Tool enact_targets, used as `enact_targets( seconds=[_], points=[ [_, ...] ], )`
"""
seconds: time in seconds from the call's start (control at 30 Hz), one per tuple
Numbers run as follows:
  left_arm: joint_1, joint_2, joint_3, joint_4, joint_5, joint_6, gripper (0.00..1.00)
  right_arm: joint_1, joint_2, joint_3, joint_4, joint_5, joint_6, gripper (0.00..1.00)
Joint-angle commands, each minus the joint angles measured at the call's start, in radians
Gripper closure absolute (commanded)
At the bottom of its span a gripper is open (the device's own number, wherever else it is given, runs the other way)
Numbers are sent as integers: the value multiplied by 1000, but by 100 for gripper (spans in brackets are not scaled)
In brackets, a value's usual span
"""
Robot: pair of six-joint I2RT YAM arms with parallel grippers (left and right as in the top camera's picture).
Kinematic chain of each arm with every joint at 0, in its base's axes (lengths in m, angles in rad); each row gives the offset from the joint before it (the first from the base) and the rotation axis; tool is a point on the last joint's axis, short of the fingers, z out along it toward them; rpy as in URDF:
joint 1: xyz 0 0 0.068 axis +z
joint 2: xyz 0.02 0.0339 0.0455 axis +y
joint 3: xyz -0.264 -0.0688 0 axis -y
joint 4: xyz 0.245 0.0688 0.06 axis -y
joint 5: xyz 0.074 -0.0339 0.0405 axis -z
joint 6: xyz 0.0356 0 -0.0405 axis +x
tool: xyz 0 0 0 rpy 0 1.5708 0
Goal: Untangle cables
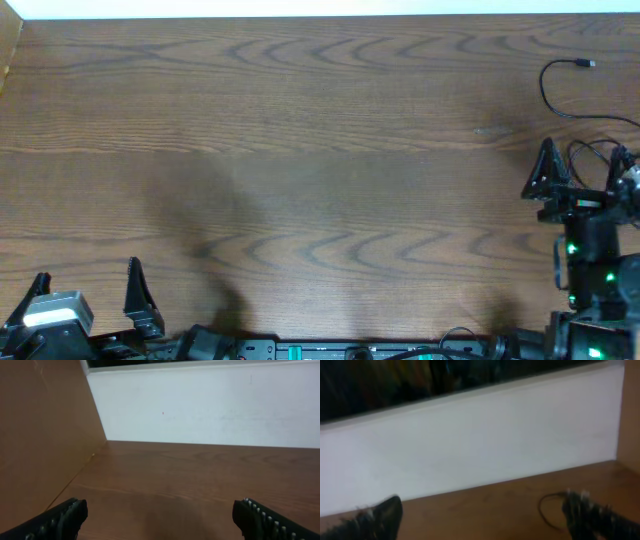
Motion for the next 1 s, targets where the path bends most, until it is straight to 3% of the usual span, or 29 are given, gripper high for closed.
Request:
enact_targets(
  seconds=[0.0, 0.13, 0.3, 0.47, 0.67, 0.97],
  points=[
    [3, -5, 7, 2, -10, -12, 2, 23, -32, -136, 195, -37, 25, 1],
    [3, -5, 7, 2, -10, -12, 2, 38, -34, -301, 488, -52, 21, 1],
    [3, -5, 7, 2, -10, -12, 2, 39, -34, -419, 624, -51, 8, 1],
    [3, -5, 7, 2, -10, -12, 2, 39, -34, -459, 626, -51, -58, 1],
    [3, -5, 7, 2, -10, -12, 2, 39, -34, -462, 511, -51, -115, 1],
    [3, -5, 7, 2, -10, -12, 2, 39, -34, -492, 422, -51, -106, 1]
  ],
)
